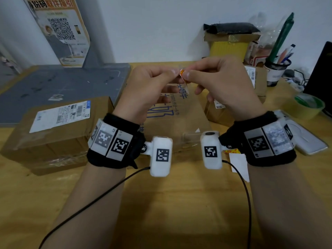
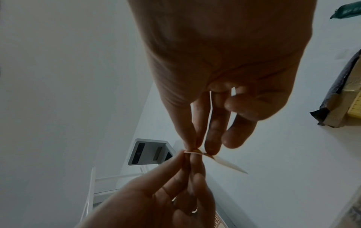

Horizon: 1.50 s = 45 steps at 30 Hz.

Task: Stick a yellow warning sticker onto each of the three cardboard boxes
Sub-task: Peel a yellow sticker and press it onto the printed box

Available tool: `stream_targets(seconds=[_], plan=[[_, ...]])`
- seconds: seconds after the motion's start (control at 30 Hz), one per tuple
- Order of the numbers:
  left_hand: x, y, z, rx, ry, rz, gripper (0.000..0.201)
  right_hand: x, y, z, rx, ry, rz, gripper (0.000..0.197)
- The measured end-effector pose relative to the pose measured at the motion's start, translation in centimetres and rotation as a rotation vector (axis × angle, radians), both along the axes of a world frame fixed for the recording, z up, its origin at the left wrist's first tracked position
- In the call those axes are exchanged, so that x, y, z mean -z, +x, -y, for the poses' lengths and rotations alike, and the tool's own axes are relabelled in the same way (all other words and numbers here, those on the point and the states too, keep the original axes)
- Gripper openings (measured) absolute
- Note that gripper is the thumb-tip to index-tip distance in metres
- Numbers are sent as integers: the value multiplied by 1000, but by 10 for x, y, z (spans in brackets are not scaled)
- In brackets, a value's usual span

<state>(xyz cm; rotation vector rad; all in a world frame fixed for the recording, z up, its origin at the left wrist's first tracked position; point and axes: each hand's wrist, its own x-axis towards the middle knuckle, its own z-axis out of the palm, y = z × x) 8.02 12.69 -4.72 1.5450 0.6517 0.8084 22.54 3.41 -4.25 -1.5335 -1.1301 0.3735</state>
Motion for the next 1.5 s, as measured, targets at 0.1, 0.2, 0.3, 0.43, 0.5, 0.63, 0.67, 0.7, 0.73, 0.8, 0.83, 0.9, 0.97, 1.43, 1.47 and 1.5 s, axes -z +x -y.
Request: stream_targets(seconds=[0.1,0.2,0.3,0.43,0.5,0.63,0.67,0.7,0.73,0.8,0.83,0.9,0.97,1.43,1.47,1.5], plan=[[0,0,0,8,-7,3,18,0,1,0,0,4,-10,9],[0,1,0,11,-7,4,18,1,2,0,3,8,-17,9],[1,1,0,16,-3,7,18,0,3,1,-1,18,-9,8],[2,2,1,8,6,5,19,-1,3,2,-5,25,8,7],[2,4,2,-4,7,9,19,-1,3,3,-5,20,8,7],[1,6,6,-1,17,27,23,-2,2,4,-12,19,-1,13],[1,7,7,0,19,29,24,-3,1,4,-13,19,-4,15],[1,7,7,-1,20,31,24,-3,1,5,-11,18,-4,16],[1,8,7,-6,22,31,24,-3,1,5,-10,17,-1,17],[2,8,7,-23,36,22,24,-2,0,4,-2,19,2,17],[2,8,7,-33,46,13,24,-2,0,4,6,18,2,16],[2,7,6,-49,65,-4,24,-2,0,2,22,4,7,14],[2,7,5,-60,75,-8,21,-2,0,2,32,-13,9,12],[4,8,3,-119,120,-23,22,-1,-1,1,41,-21,22,14],[4,8,3,-125,119,-23,23,-1,-1,1,45,-19,21,15],[4,8,3,-130,116,-23,23,-1,0,1,49,-19,20,15]])
